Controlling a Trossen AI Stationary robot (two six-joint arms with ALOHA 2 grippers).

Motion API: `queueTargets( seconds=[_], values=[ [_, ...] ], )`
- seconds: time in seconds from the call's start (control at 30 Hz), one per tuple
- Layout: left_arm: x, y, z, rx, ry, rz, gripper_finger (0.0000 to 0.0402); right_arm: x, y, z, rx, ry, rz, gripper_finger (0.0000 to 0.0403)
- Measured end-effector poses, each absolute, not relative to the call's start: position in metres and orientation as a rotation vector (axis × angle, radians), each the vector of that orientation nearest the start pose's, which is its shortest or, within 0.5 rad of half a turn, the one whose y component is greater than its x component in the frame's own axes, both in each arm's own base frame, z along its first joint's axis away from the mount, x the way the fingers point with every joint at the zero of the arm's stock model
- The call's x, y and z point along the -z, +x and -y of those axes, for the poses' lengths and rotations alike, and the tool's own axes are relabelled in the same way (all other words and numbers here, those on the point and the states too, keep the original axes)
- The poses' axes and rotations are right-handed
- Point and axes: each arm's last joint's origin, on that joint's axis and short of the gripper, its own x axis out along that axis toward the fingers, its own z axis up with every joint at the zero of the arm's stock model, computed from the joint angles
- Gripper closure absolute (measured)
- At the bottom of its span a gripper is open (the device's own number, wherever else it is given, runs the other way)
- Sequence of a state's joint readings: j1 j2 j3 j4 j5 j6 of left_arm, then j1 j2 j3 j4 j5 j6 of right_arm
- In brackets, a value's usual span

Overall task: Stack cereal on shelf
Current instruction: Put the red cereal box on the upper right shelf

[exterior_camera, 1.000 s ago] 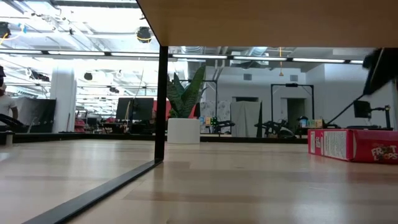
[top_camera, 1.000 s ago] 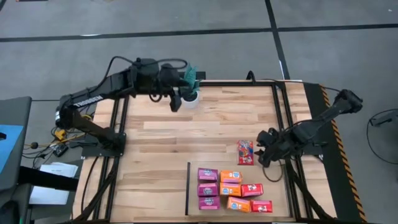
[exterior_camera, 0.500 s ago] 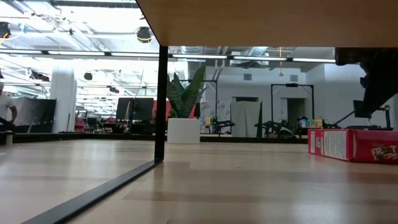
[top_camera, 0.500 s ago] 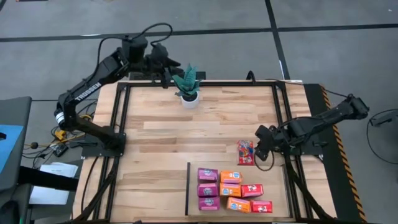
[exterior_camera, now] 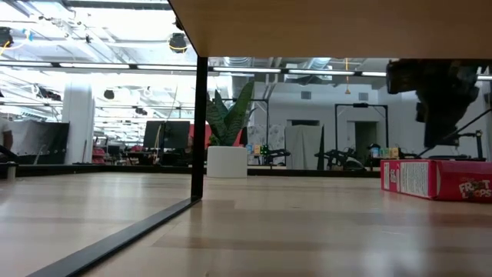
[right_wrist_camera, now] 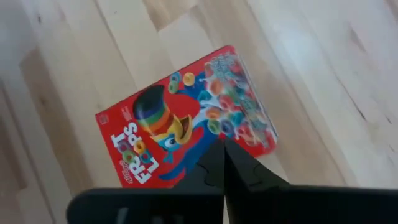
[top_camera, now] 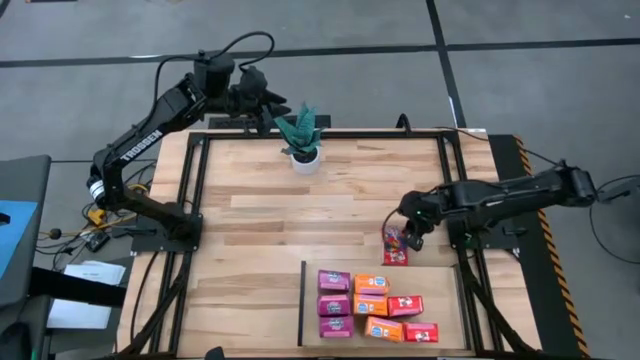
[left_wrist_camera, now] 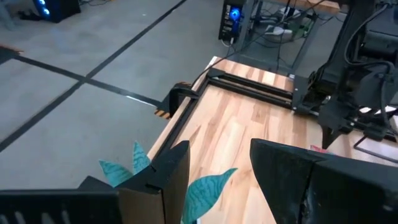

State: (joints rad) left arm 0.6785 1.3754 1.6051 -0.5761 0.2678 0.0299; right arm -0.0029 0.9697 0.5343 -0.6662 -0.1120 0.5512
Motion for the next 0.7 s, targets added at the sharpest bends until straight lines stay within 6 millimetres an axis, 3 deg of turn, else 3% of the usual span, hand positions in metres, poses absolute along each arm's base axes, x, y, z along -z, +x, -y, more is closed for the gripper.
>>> queueTargets(
  seconds=[0.17, 0.3, 0.5, 0.7],
  values=[
    [-0.442, 0.225, -0.172, -0.407, -0.139, -0.335, 0.0243, -0.175, 0.170, 0.004, 0.211, 0.528, -1.157, 0.0364],
    [-0.442, 0.225, -0.172, -0.412, -0.142, -0.335, 0.0243, -0.166, 0.177, 0.012, 0.226, 0.515, -1.194, 0.0373],
    [-0.442, 0.225, -0.172, -0.413, -0.143, -0.335, 0.0243, -0.164, 0.190, 0.030, 0.264, 0.552, -1.077, 0.0393],
    [-0.442, 0.225, -0.172, -0.417, -0.118, -0.340, 0.0243, -0.164, 0.193, 0.060, 0.413, 0.618, -0.960, 0.0371]
  ],
)
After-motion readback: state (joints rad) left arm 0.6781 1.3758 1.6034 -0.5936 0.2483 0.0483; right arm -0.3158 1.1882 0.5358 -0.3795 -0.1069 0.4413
